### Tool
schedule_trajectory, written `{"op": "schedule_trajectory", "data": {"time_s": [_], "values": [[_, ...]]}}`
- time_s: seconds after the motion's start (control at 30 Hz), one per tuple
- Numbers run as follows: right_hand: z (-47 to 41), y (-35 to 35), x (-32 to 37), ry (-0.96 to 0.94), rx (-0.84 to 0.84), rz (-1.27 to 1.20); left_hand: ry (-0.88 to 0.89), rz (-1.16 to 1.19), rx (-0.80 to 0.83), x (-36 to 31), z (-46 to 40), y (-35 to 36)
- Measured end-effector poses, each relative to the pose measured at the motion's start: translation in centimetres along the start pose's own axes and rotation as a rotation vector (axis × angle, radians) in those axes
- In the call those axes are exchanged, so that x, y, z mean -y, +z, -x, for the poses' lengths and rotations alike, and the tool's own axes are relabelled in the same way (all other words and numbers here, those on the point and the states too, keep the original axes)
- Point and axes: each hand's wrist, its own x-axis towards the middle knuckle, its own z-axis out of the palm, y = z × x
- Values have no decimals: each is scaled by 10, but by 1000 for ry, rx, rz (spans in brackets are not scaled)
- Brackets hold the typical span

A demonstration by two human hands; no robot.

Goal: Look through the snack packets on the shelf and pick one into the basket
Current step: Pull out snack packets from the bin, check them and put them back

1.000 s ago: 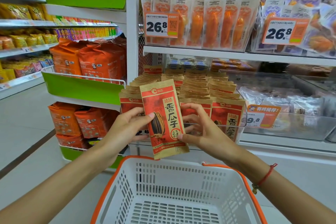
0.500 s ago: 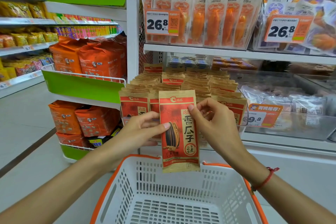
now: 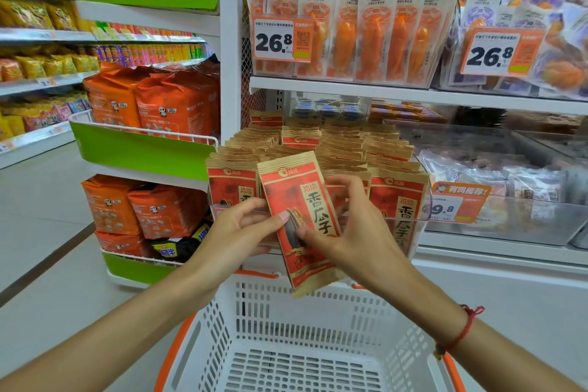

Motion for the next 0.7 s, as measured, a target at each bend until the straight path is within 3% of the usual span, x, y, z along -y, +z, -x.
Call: {"op": "schedule_trajectory", "data": {"time_s": [0.2, 0.43, 0.7], "values": [[7, 9, -8, -11, 127, 12, 4, -36, 20, -1, 7, 5], [10, 10, -8, 13, 147, -60, 60, -57, 8, -1, 10, 9], [2, -13, -12, 238, 345, -658, 50, -51, 50, 1, -1, 1]]}}
